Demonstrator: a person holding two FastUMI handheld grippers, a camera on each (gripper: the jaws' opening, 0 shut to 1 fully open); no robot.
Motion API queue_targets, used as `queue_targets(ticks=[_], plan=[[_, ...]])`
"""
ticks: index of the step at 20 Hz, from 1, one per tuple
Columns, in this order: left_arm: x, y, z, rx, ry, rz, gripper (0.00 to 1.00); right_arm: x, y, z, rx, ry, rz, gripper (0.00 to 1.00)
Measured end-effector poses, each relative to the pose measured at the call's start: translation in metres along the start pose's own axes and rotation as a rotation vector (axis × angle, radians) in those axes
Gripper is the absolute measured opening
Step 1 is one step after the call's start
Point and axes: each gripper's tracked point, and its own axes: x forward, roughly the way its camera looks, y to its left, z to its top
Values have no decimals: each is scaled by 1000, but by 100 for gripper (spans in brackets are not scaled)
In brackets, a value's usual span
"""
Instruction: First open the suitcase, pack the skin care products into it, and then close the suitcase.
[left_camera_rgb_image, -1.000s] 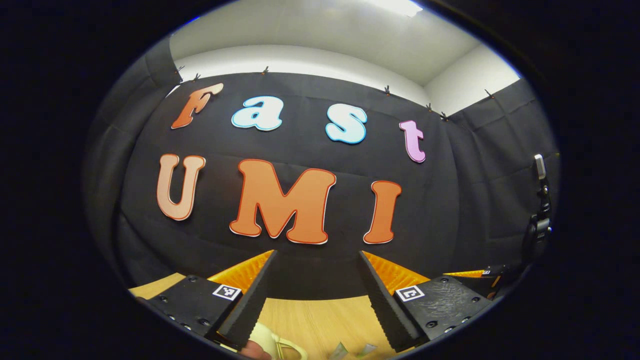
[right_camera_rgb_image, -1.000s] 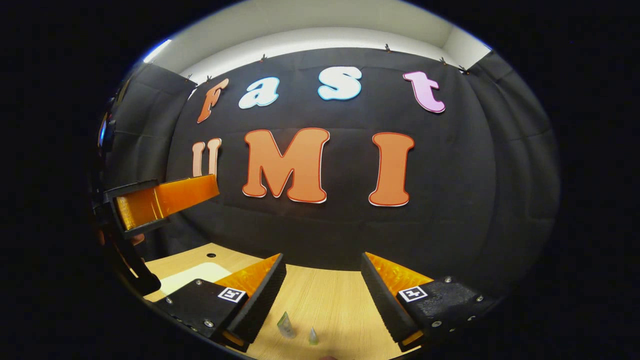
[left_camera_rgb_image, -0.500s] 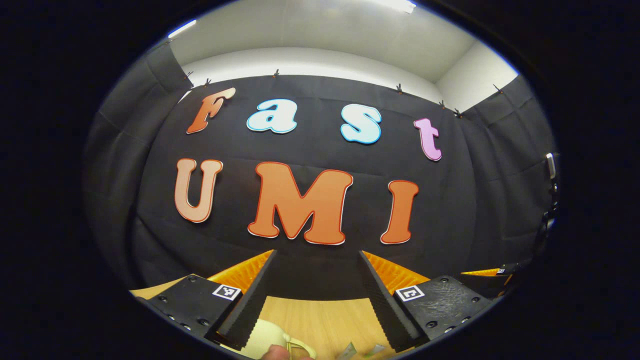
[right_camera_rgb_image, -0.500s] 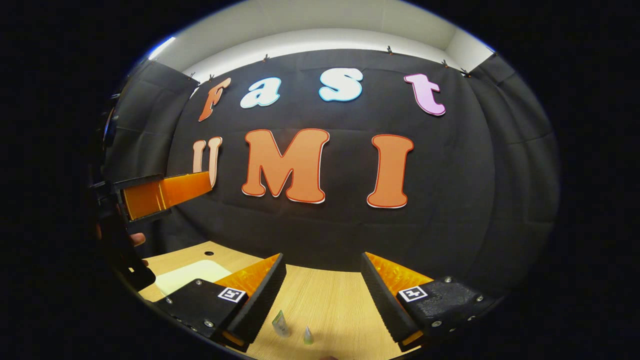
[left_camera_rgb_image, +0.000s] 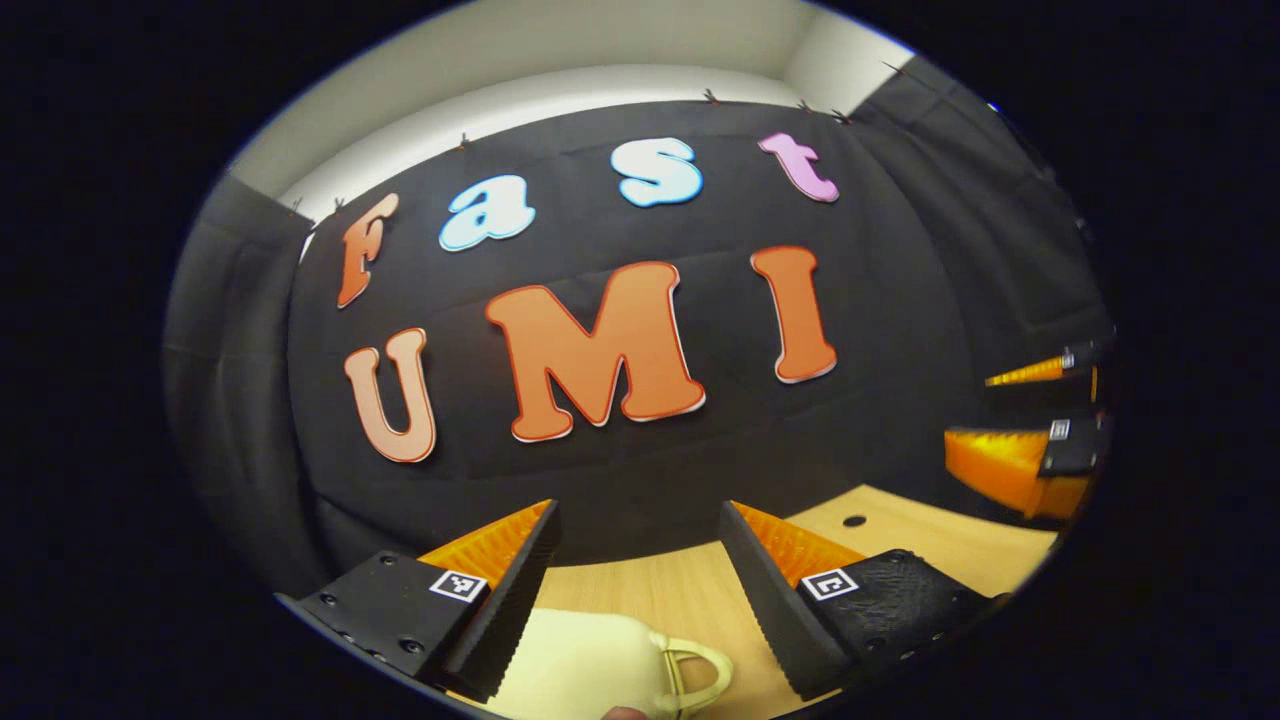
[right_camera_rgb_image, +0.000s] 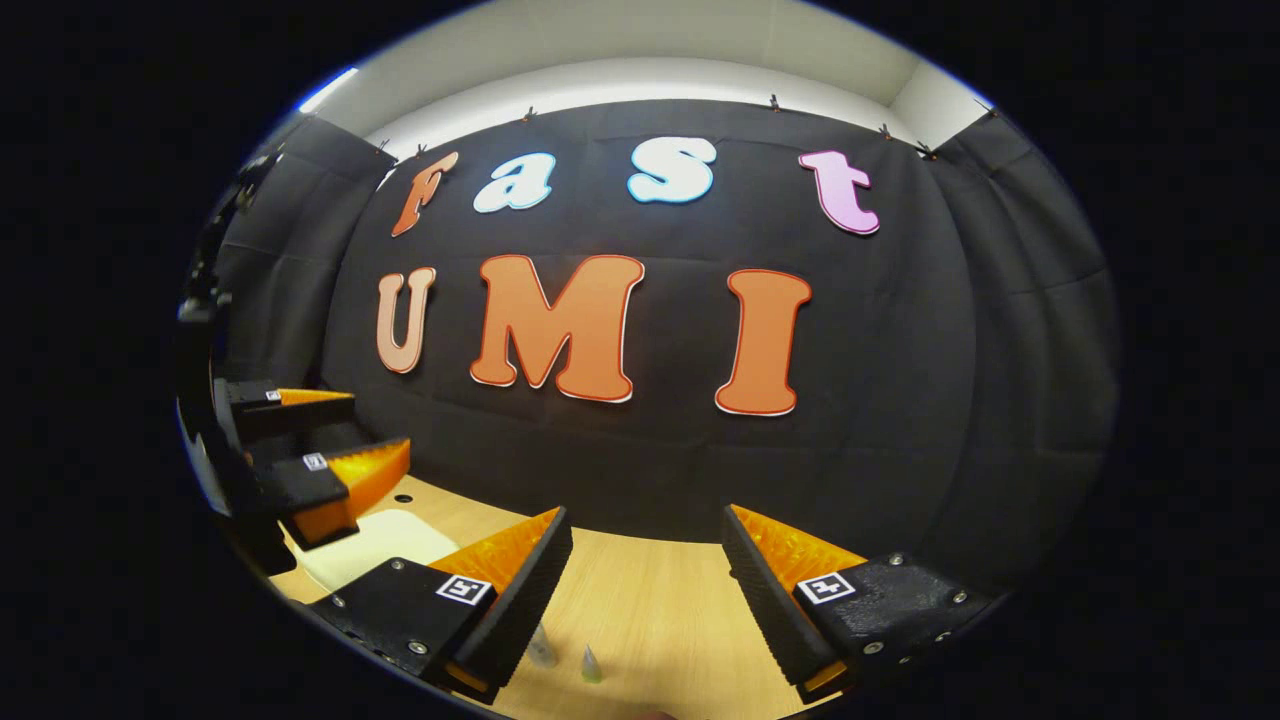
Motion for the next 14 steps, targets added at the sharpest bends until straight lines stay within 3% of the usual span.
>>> queue_targets(ticks=[9, 14], plan=[[8, -61, -127, 353, 214, -138, 98, -9, -47, -9, -26, 22, -66, 95], [9, -82, -186, 494, 311, -207, 97, -15, -67, -15, -27, 35, -96, 95]])
